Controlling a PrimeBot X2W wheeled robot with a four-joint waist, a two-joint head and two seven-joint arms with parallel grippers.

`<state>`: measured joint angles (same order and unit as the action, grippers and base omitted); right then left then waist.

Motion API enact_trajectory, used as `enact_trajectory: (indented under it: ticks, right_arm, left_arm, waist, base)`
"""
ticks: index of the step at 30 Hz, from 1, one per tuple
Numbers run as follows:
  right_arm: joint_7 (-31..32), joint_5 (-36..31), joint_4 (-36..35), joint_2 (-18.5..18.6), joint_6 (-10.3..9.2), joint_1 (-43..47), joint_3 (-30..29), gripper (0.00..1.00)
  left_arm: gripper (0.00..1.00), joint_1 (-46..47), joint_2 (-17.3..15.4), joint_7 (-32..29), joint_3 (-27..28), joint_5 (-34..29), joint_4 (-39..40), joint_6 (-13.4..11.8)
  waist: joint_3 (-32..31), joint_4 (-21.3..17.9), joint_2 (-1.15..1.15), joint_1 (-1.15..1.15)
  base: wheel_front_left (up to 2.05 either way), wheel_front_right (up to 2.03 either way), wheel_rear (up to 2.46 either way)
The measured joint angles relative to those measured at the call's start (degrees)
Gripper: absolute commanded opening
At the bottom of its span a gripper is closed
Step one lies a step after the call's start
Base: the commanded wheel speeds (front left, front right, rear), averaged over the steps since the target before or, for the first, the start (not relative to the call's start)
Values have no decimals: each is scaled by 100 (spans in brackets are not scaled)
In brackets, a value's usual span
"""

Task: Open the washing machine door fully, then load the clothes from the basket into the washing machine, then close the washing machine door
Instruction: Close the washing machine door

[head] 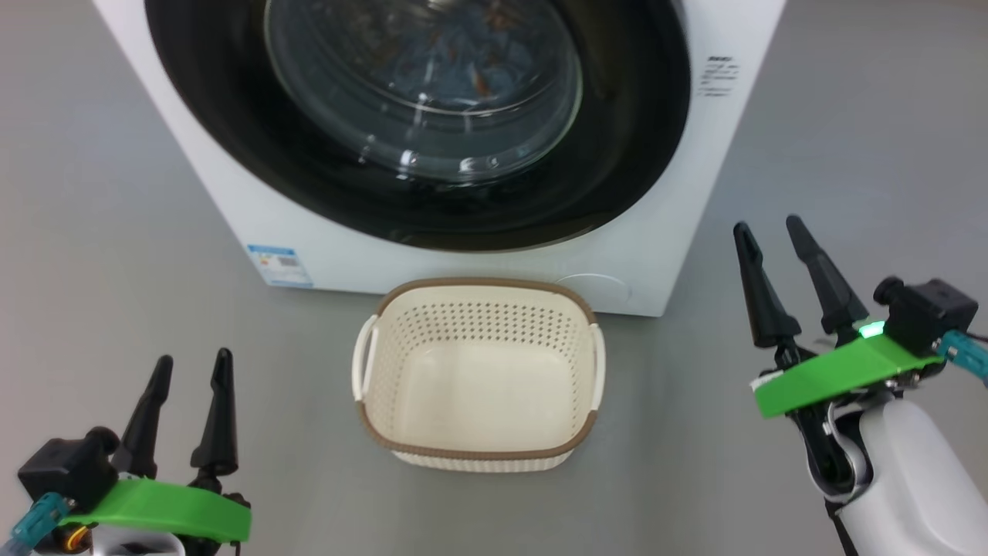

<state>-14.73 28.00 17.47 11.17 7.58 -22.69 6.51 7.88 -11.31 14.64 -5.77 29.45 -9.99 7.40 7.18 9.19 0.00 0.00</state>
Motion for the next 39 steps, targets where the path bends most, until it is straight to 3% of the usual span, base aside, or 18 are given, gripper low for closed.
enact_trajectory:
  ticks: [20,39]
  right_arm:
    - [0,-77,-303,-30,0,1125,32,100]
    - [0,-476,-256,-177,0,1286,-133,100]
  left_arm:
    - [100,-454,71,0,88,114,18,0]
    - [100,-530,-44,0,-55,271,-45,0]
  waist:
    - [-713,-861,0,-1]
    - [-734,-848,0,0]
  base:
    - [0,0,0]
    - [0,0,0]
